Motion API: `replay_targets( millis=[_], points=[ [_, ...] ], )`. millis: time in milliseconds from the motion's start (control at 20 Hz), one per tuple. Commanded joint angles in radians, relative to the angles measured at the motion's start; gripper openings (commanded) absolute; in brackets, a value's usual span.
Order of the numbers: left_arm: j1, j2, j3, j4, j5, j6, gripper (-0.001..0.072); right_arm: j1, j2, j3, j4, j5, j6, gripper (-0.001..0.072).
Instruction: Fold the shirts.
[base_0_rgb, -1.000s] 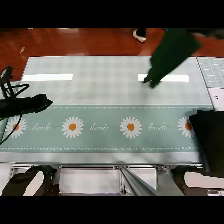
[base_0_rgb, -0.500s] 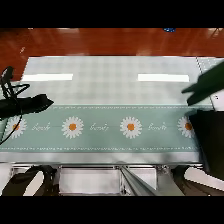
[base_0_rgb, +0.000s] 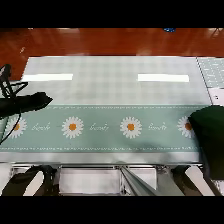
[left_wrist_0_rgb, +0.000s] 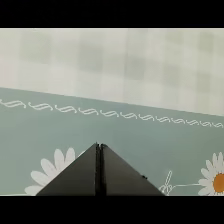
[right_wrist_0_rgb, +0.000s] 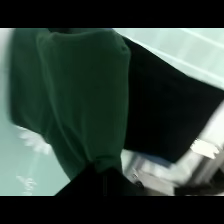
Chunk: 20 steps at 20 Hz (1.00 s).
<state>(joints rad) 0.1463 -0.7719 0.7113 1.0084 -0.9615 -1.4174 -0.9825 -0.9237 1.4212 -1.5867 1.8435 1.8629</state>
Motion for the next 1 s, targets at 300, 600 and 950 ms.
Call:
replay_targets(
  millis=[300, 600, 950],
  points=[
    [-0.046, -0.036, 0.007, -0.015, 0.149, 0.022, 0.0019, -0.19, 0.15, -0.291, -0.074, -0.119, -0.076, 0.0407],
    [-0.068, -0.161, 0.296, -0.014, 0.166, 0.023, 0.0019, 0.122, 0.0, -0.206, 0.713, -0.512, -0.136, 0.0391],
    [-0.323, -0.477, 0.594, 0.007, 0.01, 0.022, 0.0019, 1.109, -0.293, -0.181, 0.455, -0.926, -0.263, 0.039]
  ],
)
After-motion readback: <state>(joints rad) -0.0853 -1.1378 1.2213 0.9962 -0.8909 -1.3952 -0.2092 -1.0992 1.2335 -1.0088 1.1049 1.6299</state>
